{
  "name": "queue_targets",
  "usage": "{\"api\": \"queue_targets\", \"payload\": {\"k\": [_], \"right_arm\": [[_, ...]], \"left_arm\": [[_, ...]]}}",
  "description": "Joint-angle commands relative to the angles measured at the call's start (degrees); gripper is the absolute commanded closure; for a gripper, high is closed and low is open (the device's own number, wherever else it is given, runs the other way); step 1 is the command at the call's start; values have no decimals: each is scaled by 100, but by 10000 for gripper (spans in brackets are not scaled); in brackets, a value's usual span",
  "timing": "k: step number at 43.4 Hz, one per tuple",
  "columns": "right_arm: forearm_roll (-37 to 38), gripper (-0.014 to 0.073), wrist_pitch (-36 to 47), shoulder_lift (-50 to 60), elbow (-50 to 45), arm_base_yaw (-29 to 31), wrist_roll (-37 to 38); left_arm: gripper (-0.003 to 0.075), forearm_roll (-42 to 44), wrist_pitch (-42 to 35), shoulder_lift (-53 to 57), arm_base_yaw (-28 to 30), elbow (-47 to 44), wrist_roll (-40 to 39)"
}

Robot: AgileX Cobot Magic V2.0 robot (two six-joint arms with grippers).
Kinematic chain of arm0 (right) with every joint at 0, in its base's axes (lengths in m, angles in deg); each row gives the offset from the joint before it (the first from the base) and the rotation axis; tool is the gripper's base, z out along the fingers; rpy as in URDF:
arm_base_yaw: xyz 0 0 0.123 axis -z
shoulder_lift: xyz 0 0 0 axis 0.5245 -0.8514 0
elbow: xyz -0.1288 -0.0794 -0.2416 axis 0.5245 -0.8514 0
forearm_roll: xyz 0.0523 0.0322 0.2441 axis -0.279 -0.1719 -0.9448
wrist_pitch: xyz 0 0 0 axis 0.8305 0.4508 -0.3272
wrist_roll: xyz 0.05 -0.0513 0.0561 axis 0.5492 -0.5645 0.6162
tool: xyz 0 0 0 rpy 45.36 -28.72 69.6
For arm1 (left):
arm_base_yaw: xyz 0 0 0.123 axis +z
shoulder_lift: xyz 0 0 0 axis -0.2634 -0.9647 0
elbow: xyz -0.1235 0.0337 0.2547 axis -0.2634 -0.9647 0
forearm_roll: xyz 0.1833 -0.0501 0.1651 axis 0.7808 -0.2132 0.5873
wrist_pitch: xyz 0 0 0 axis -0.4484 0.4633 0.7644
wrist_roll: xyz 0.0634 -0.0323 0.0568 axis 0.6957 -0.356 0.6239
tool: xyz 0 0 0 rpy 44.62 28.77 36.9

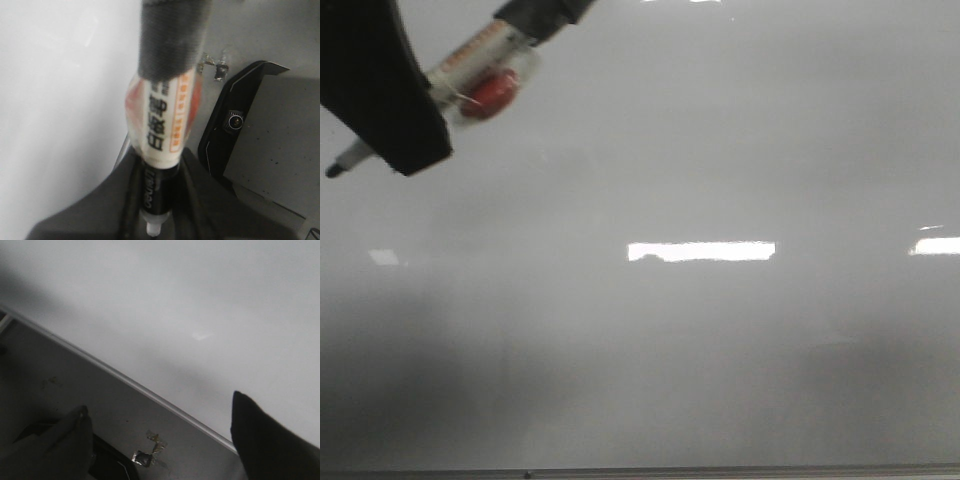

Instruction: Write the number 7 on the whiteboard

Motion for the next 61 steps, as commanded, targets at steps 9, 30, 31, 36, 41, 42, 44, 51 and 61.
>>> {"api": "queue_targets", "payload": {"k": [9, 30, 31, 36, 41, 42, 44, 51, 61], "right_arm": [[-1950, 3, -391, -356, 191, -778, -2800], [-1976, 106, 111, -1173, 562, -2274, -3215], [-1981, 106, 105, -1205, 597, -2281, -3215], [-2133, 106, 124, -1338, 730, -2286, -3215], [-2283, 106, 104, -1401, 791, -2286, -3215], [-2283, 106, 104, -1409, 791, -2286, -3215], [-2283, 113, 111, -1410, 791, -2286, -3215], [-2283, 254, 45, -1410, 791, -2286, -3215], [-2283, 484, 13, -1410, 791, -2286, -3215]], "left_arm": [[734, -105, -522, -138, -1000, 224, 488], [733, -105, -656, -138, -1264, 224, 488], [734, -105, -656, -138, -1264, 224, 488], [733, -105, -656, -138, -1264, 224, 488], [733, -105, -656, -138, -1264, 224, 488], [733, -105, -656, -138, -1264, 224, 488], [733, -105, -656, -138, -1264, 224, 488], [733, -105, -720, -138, -1264, 224, 488], [724, -147, -802, -138, -1264, 224, 488]]}}
